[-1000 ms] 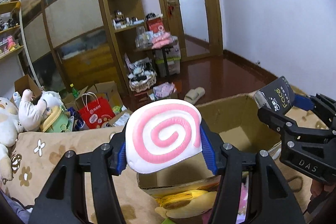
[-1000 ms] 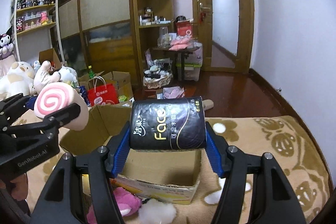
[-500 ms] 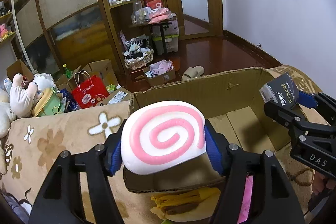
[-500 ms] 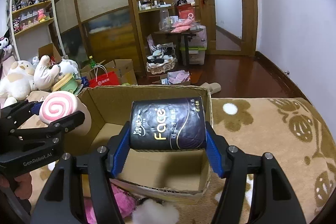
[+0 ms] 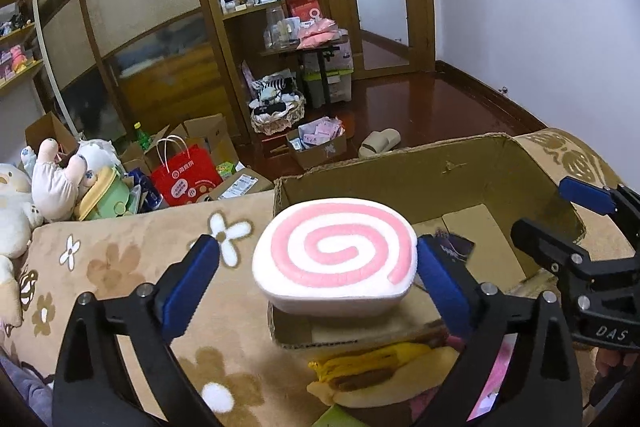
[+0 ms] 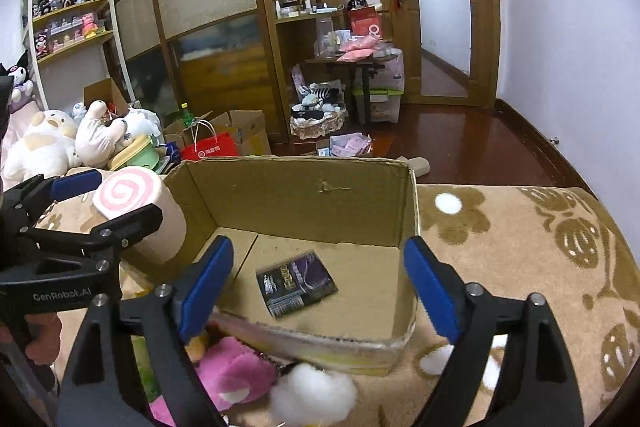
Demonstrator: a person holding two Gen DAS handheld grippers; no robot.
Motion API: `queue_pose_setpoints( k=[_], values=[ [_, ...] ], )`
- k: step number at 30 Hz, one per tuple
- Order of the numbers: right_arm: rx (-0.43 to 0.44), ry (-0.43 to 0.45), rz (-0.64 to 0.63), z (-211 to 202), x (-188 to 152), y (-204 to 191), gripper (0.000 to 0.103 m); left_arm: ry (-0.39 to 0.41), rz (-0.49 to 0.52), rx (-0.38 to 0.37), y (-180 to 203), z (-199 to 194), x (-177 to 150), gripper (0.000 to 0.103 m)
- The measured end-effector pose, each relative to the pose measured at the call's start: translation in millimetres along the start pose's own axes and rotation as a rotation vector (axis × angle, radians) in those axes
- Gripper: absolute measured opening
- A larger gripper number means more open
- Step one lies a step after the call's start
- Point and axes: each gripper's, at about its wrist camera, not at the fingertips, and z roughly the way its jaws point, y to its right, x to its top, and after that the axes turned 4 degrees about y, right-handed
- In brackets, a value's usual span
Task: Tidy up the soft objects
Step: 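Withdraw both tools from the box toward the remaining plush items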
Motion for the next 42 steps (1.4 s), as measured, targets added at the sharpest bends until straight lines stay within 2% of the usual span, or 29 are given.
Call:
queue_pose_setpoints(
  k=[2, 13, 26, 31, 39, 42],
  values=[
    [-0.004, 0.009, -0.001, -5, 1, -1, 0.1, -0.003, -0.013, -0.004, -3, -3, -1, 0.097],
    [-0.035, 0.039, -0.008, -34, 5, -7, 0.101, 0.036, -0.049, -0.063, -10, -25, 3, 0.098],
    [-0.062, 0.04, -0.027, -67, -2, -13, 0.101, -0.049, -0.062, -0.011, -28, -52, -18, 0.098],
    [-0.079, 0.033, -0.042, -83, -8, -22, 0.101, -0.092, -0.089, -0.028, -32, -68, -28, 0.098],
    [-0.092, 0.029, -0.047, -109, -18, -35, 0.101, -0.124, -0.092, -0.004, -31, -98, -43, 0.098],
    [-0.094, 0.032, -0.053, -117, -22, -39, 0.101, -0.138, -0.119, -0.027, -31, -108, -49, 0.098]
  ],
)
